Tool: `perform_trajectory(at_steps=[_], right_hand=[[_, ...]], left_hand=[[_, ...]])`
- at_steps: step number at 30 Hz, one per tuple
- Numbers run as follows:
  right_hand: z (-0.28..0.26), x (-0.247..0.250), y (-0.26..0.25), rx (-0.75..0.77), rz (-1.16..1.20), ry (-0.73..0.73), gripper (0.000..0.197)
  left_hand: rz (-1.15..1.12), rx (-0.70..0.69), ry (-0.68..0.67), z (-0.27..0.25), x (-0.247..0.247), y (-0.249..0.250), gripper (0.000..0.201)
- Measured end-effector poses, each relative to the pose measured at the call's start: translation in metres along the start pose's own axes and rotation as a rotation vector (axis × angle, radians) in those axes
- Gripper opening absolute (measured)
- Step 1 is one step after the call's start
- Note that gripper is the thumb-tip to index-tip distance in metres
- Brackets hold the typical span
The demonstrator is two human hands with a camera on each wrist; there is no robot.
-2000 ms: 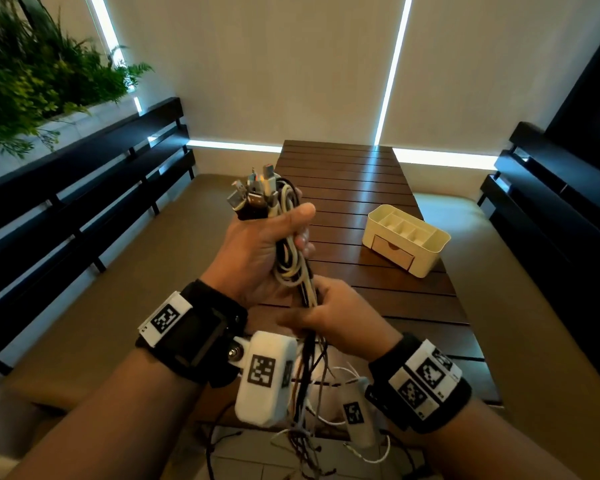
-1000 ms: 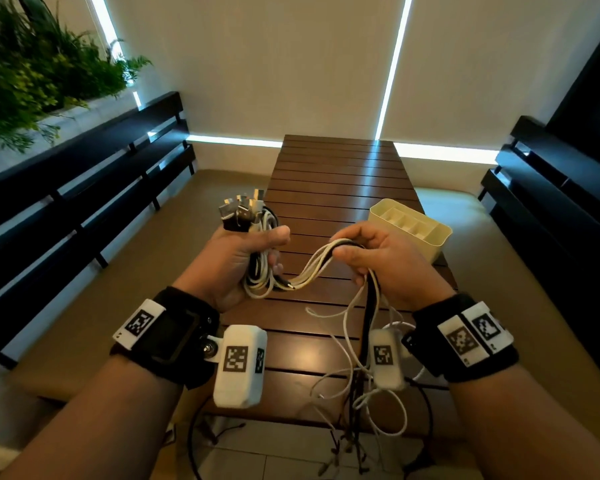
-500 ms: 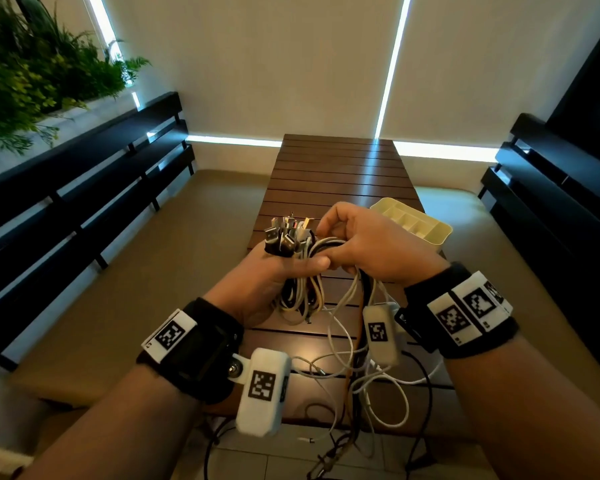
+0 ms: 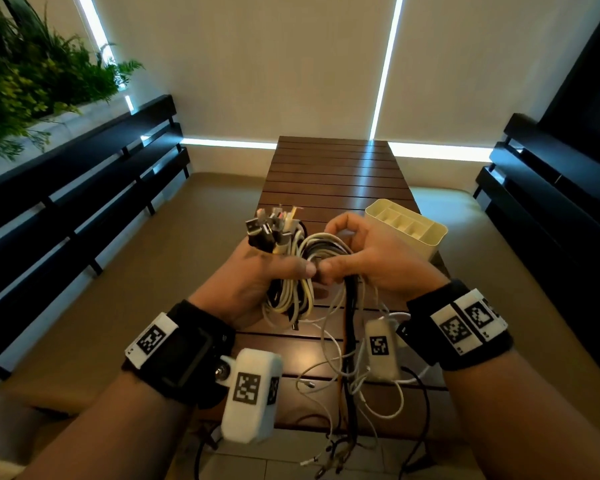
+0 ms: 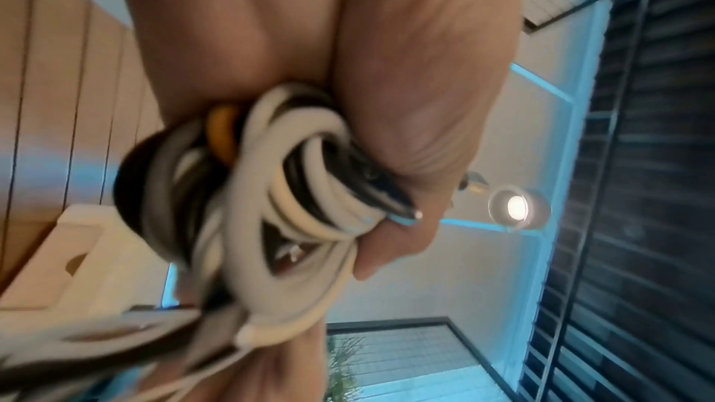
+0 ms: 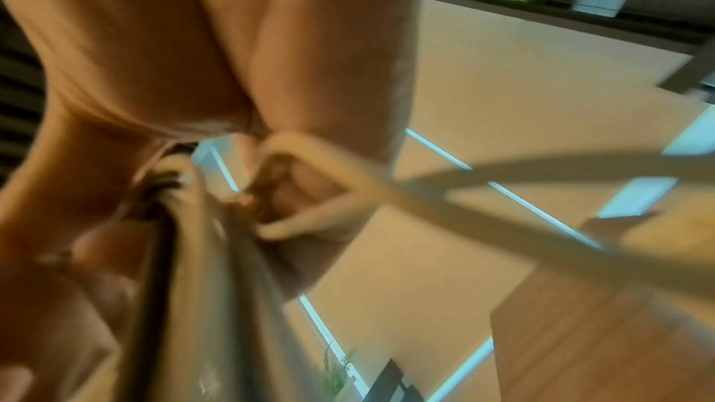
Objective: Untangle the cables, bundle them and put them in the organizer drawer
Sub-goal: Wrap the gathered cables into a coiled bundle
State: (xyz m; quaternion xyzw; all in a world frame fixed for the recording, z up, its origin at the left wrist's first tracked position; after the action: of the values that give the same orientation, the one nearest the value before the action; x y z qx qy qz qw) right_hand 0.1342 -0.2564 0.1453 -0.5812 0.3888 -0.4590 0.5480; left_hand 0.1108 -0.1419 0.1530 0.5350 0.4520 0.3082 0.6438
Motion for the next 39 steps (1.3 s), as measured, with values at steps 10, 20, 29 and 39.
perform_trajectory(at_steps=[10, 20, 29, 39], right_hand=[[-0.005, 0.012, 0.046, -0.039, -0.316, 0.108, 0.032], [-0.016, 0.034, 0.055, -0.055, -0.219, -0.018, 0.100], [-0.016, -0.018, -0.007, 0.094, 0.114, -0.058, 0.070], [-0.032, -0.019, 0.007, 0.061, 0.421, 0.022, 0.031]], left_hand=[[-0.207, 0.050, 0.075, 0.000, 0.005, 0.003, 0.035], [-0.204, 0.101, 0.058, -0.001, 0.010, -0.002, 0.029], [-0.118, 0.085, -0.070, 0.000, -0.017, 0.005, 0.044], [-0.313, -0.047, 0.125, -0.010, 0.022, 0.011, 0.021]])
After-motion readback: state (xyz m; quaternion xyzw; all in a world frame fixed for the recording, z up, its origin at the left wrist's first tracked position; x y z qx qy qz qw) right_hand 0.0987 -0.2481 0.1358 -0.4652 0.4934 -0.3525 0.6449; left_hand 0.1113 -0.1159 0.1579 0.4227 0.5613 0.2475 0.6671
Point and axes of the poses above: each hand's wrist, its own z-axis towards the middle knuckle, its own x-axis out of the back of the hand, y = z × x, the point moved 10 cm from there along z, towards the middle knuckle, and after that the axes turned 7 degrees about y, right-handed, at the moved point
